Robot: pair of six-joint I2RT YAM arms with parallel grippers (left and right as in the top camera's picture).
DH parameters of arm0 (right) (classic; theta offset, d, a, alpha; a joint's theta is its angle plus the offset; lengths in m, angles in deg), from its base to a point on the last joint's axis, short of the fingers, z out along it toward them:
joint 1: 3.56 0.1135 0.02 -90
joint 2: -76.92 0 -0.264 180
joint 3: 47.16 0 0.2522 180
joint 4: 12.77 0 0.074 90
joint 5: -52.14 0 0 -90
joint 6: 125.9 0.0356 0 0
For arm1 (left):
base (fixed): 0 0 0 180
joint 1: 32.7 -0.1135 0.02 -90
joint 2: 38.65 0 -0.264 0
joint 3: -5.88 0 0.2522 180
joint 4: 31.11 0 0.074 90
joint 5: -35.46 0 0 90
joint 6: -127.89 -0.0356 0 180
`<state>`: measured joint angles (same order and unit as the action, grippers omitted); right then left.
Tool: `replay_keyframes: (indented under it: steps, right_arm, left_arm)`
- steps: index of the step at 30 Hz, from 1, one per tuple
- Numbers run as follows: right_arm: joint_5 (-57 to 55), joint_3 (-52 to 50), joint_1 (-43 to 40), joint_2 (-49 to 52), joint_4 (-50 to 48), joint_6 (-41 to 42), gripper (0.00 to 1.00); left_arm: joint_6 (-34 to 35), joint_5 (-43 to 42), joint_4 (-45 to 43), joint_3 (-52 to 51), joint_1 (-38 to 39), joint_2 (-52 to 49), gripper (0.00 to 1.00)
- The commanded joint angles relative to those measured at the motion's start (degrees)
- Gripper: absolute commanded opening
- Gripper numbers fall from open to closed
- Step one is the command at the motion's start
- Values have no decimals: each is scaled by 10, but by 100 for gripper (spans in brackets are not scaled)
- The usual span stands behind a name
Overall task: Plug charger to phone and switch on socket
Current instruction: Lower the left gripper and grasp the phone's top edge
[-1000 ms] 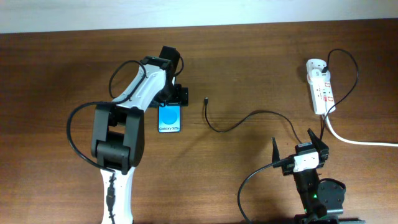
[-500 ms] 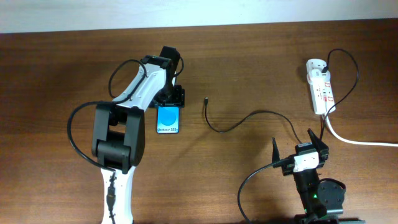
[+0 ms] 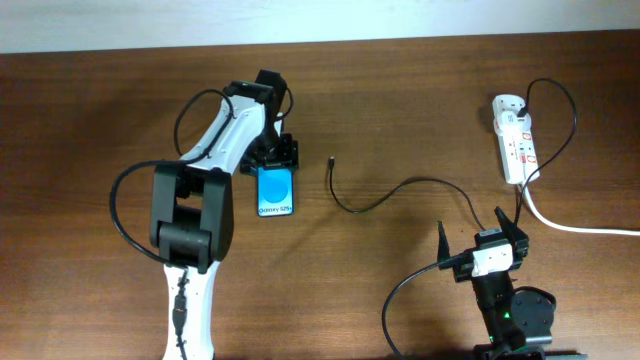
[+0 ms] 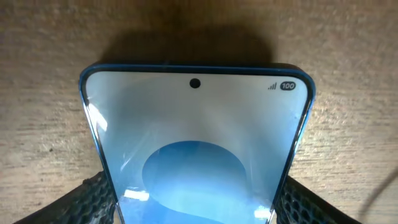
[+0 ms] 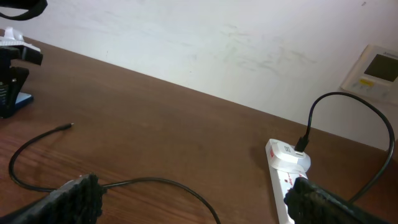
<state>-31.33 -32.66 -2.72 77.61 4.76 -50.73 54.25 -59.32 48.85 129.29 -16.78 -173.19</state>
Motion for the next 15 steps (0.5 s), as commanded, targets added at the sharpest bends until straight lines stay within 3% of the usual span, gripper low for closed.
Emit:
replay_keyframes:
  steps: [1, 4, 15]
  right_arm:
    - [5, -4, 4, -5, 0, 3, 98]
    - [5, -4, 4, -5, 0, 3, 98]
    - [5, -4, 4, -5, 0, 3, 98]
  left_arm:
    - [9, -14, -15, 15, -6, -2, 72]
    - [9, -14, -13, 9, -5, -2, 89]
    - [9, -15, -14, -37, 11, -3, 91]
